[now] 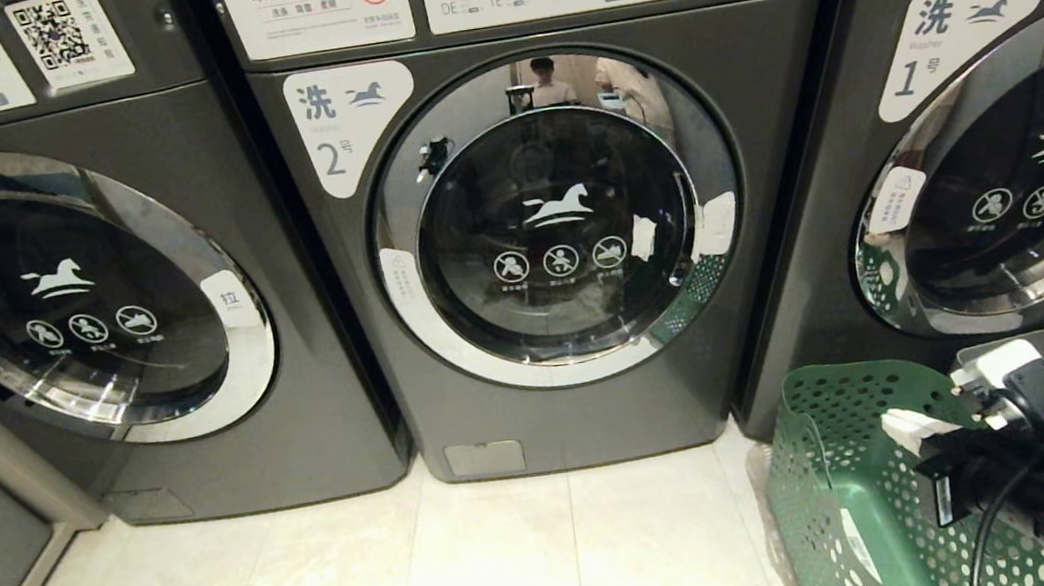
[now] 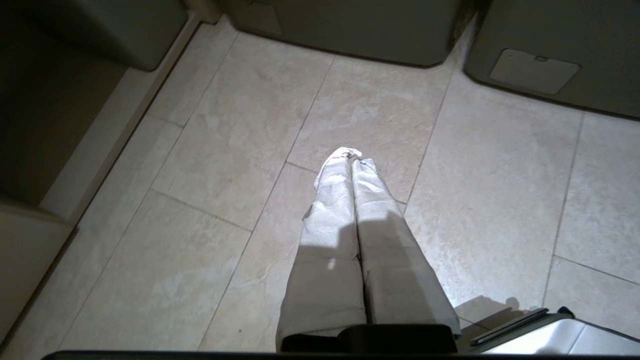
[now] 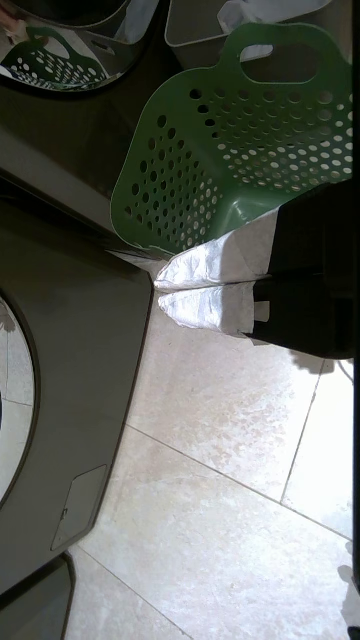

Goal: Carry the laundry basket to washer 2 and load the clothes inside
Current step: Press the washing machine switch

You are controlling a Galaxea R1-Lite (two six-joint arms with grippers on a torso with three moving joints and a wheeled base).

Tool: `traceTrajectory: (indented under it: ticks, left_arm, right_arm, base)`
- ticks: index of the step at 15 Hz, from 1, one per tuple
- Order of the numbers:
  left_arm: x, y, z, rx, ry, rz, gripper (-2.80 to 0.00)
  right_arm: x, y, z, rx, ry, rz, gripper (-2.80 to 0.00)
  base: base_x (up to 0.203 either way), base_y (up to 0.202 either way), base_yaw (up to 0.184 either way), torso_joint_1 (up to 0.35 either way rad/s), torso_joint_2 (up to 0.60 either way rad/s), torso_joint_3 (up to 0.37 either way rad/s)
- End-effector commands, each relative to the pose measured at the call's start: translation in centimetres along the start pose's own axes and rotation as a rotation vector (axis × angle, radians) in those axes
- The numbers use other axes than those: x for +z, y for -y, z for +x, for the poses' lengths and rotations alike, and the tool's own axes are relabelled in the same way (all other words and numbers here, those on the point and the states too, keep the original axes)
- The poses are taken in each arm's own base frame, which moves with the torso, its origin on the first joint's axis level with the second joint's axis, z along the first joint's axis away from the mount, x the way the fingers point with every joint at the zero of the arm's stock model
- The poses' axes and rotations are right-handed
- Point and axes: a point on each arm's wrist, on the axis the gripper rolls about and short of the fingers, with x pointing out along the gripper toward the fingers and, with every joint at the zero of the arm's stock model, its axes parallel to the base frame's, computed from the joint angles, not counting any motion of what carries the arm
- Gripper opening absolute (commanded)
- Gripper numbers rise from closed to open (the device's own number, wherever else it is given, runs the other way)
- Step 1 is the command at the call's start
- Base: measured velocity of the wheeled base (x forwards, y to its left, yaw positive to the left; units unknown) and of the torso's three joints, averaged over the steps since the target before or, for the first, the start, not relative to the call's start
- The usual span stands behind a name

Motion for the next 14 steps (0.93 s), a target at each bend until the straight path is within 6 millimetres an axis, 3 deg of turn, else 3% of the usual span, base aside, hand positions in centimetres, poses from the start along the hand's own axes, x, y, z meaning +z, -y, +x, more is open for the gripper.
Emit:
traceTrajectory:
  ticks: [1,6,9,14]
  left_arm:
    - [-1.3,-0.3,-0.2,0.109,-0.038,-0.023,-2.8]
    - [-4.8,0.0,0.7,0.188,-0.124,0.003,-2.8]
    - [-5.5,0.6,1.0,-0.053,0.026,0.003,-2.8]
    - [-8.1,0.8,-0.4,-0.385,0.346,0.208,-2.8]
  right_arm:
    - [1.2,0.4,-1.8,-0.05,0.074,0.005,-2.8]
    - [2.4,0.9,-3.3,-0.154,0.129,0.025,-2.8]
    - [3.3,1.2,-4.5,-0.173,0.188,0.038,-2.8]
    - [3.6,1.4,-8.4,-0.183,0.183,0.028,-2.8]
  base:
    - [0.0,0.0,0.0,0.0,0.0,0.0]
    - [0.0,0.0,0.0,0.0,0.0,0.0]
    - [0.0,0.0,0.0,0.0,0.0,0.0]
    - [0.0,0.0,0.0,0.0,0.0,0.0]
